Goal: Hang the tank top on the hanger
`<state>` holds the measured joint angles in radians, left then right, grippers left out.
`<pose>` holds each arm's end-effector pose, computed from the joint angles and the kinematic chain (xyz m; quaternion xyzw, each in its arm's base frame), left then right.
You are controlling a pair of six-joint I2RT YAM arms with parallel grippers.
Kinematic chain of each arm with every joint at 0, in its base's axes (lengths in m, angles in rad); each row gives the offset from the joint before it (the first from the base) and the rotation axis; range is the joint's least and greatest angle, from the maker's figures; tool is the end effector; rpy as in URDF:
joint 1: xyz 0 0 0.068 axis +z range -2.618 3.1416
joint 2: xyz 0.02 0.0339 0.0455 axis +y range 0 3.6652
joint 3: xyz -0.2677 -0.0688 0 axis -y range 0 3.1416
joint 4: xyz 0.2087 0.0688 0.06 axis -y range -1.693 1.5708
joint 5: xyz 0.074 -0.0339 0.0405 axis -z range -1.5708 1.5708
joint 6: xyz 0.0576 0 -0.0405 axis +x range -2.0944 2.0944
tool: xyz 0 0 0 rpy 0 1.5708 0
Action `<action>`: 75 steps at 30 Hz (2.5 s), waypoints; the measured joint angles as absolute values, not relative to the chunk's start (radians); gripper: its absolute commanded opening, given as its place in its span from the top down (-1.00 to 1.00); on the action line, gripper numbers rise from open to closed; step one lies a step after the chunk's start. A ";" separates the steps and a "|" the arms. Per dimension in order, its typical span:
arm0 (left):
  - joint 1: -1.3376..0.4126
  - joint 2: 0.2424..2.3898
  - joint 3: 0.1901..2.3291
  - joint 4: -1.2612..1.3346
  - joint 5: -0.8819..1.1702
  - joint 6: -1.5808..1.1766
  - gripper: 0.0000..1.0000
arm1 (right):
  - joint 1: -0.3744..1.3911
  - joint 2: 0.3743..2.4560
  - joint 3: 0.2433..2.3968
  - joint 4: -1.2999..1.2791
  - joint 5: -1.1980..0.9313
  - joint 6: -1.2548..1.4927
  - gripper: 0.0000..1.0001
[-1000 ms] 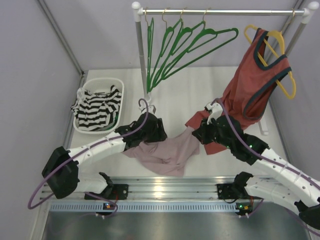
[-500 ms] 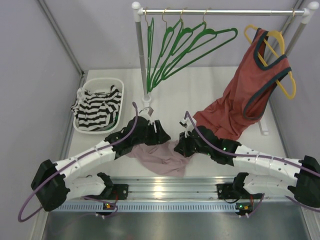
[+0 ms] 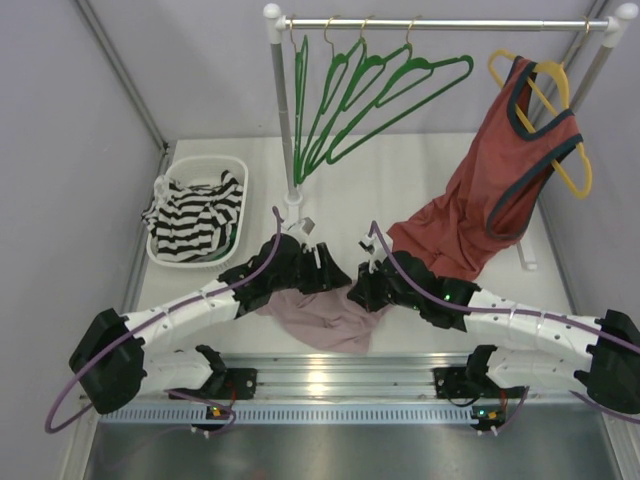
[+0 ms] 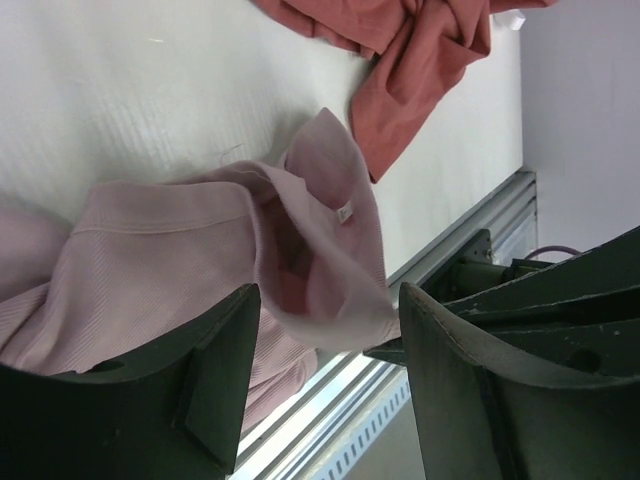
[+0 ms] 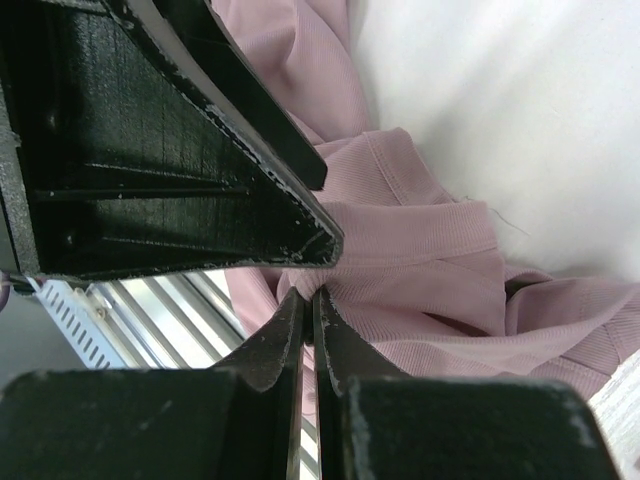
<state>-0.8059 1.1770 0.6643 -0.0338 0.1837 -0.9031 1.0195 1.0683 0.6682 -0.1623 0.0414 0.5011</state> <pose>0.1587 -0.1806 0.2427 0.0027 0.8692 -0.4206 0.2601 0.1162 0.1844 0.2519 -0.2147 0.8487 0.3197 0.3625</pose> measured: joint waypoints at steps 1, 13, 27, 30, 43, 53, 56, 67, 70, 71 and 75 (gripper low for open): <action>-0.806 1.183 0.664 -0.021 0.192 -0.913 -0.26 | 1.019 1.068 0.668 -0.162 0.042 0.501 1.00; -0.806 1.233 0.648 0.054 0.257 -0.983 0.42 | 1.023 1.071 0.668 -0.152 0.048 0.503 0.80; -0.806 1.212 0.553 -0.067 0.154 -0.964 1.00 | 1.015 1.018 0.646 -0.317 0.248 0.647 0.04; -0.806 1.194 0.525 -0.100 0.131 -0.962 1.00 | 0.975 1.013 0.608 -0.369 0.272 0.692 0.14; -0.806 1.165 0.520 -0.148 0.082 -0.935 1.00 | 0.811 1.204 0.548 -0.335 0.223 0.723 0.26; -0.806 1.109 0.638 -0.270 0.033 -0.865 1.00 | 0.774 1.232 0.570 -0.286 0.239 0.688 1.00; -0.806 1.087 0.723 -0.321 -0.010 -0.831 1.00 | 0.766 1.163 0.611 -0.324 0.254 0.663 1.00; -0.806 1.087 1.301 -0.556 -0.223 -0.628 1.00 | 0.706 0.961 1.097 -0.524 0.355 0.529 1.00; -0.806 1.139 1.499 -0.604 -0.271 -0.566 1.00 | 0.698 0.963 1.237 -0.572 0.375 0.492 1.00; -0.805 1.163 1.576 -0.625 -0.286 -0.542 1.00 | 0.697 0.966 1.287 -0.589 0.382 0.479 1.00; -0.805 1.234 1.775 -0.661 -0.318 -0.475 1.00 | 0.695 0.992 1.459 -0.619 0.401 0.434 1.00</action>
<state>-0.8047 1.2335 1.7752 -0.6613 -0.3176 -0.4751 0.6949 0.9916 1.4593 -0.6186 0.4007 0.4335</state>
